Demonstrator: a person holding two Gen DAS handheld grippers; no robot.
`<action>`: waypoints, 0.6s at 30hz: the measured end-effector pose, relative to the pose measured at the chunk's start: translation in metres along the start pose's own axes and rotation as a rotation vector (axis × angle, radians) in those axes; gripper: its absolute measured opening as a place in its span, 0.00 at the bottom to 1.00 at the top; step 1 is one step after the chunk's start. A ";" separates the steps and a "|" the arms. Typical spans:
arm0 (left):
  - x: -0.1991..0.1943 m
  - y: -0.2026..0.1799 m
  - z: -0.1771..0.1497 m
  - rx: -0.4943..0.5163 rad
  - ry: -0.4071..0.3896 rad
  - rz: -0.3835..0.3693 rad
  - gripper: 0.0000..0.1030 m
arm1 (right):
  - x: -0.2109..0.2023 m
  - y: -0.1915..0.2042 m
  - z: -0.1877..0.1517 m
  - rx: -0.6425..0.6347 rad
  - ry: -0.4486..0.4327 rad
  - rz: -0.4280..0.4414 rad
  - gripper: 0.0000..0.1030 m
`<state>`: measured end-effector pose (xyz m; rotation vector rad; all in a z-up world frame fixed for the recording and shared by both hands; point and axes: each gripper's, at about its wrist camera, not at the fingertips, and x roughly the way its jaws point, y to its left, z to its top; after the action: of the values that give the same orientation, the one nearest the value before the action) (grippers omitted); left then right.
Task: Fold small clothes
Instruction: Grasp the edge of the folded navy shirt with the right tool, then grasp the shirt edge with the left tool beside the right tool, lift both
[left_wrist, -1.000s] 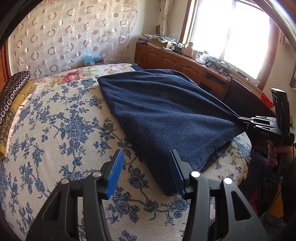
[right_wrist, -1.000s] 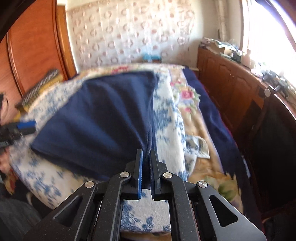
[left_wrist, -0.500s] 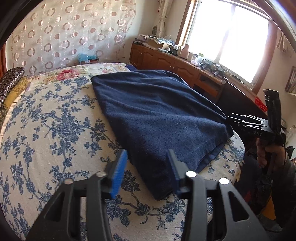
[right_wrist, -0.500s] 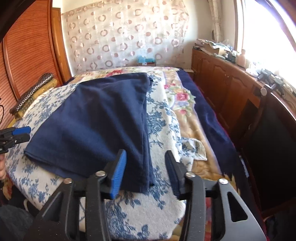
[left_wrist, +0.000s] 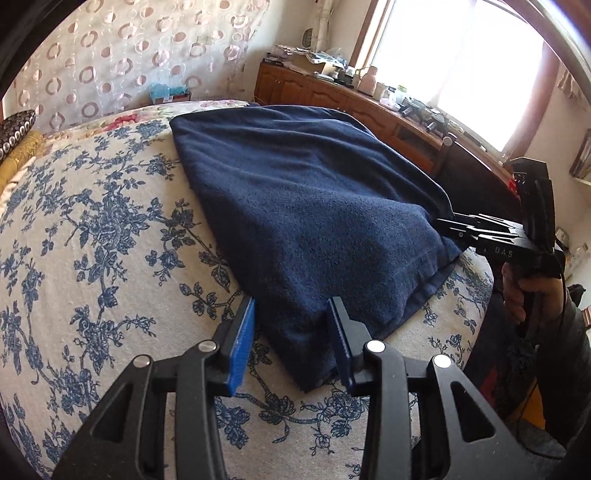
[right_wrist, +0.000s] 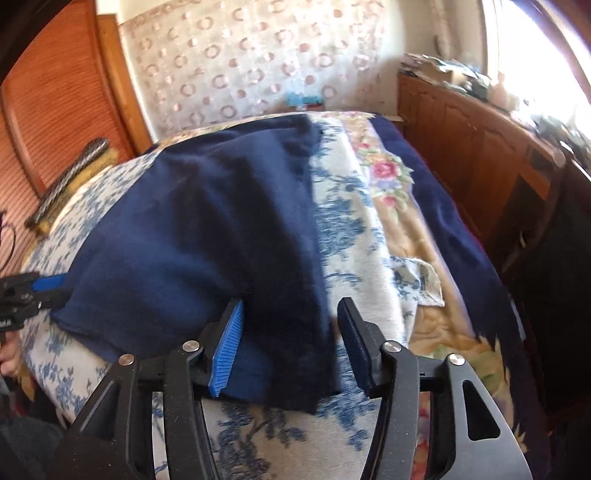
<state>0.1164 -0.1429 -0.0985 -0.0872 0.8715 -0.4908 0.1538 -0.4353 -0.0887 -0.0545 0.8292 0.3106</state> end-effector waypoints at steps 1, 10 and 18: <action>0.000 0.000 0.000 0.001 -0.001 -0.007 0.34 | 0.001 0.005 0.000 -0.024 0.002 0.002 0.39; -0.046 -0.016 0.033 0.054 -0.144 -0.040 0.07 | -0.025 0.012 0.017 -0.016 -0.123 0.143 0.06; -0.171 -0.022 0.096 0.065 -0.429 -0.068 0.07 | -0.125 0.044 0.083 -0.095 -0.377 0.209 0.05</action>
<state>0.0874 -0.0977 0.0917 -0.1566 0.4332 -0.5391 0.1214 -0.4108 0.0619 0.0028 0.4454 0.5394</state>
